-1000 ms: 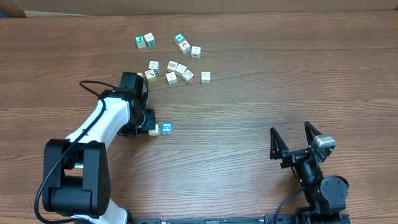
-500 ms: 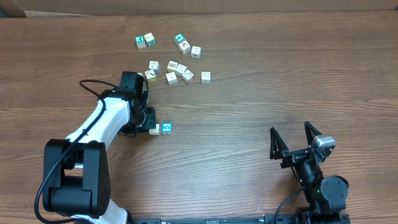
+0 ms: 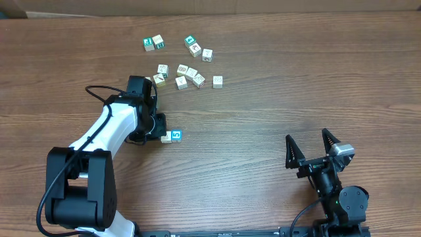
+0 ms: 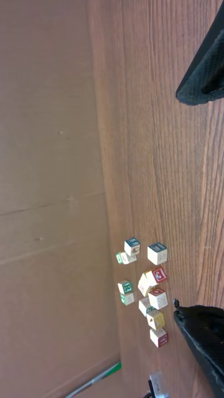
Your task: Form a horizontal line
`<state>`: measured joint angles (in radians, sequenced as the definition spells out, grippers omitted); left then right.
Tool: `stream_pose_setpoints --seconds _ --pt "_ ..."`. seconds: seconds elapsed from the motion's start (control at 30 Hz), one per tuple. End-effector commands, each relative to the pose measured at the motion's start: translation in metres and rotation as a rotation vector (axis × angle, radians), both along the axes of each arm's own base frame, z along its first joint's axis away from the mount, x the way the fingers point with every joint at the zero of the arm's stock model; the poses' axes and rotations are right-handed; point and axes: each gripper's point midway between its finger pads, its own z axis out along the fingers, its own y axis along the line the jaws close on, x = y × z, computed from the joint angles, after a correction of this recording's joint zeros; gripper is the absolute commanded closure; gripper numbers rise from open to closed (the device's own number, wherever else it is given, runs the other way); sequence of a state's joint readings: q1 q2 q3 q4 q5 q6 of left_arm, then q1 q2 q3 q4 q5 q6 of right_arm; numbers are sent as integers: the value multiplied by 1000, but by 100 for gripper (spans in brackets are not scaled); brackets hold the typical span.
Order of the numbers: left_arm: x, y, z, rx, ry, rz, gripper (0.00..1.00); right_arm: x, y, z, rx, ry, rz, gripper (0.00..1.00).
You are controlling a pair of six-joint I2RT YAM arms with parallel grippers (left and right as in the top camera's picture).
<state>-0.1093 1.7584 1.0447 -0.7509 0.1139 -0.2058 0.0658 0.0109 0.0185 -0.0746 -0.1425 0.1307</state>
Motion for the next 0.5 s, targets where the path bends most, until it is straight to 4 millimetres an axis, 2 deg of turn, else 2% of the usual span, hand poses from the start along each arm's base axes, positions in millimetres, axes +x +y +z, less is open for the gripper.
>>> stream_pose_setpoints --seconds 0.0,0.47 --pt "-4 -3 -4 -14 14 -22 96 0 -1 -2 2 -1 -4 0" --pt "-4 -3 -4 -15 14 -23 96 0 -1 -2 2 -1 -4 0"
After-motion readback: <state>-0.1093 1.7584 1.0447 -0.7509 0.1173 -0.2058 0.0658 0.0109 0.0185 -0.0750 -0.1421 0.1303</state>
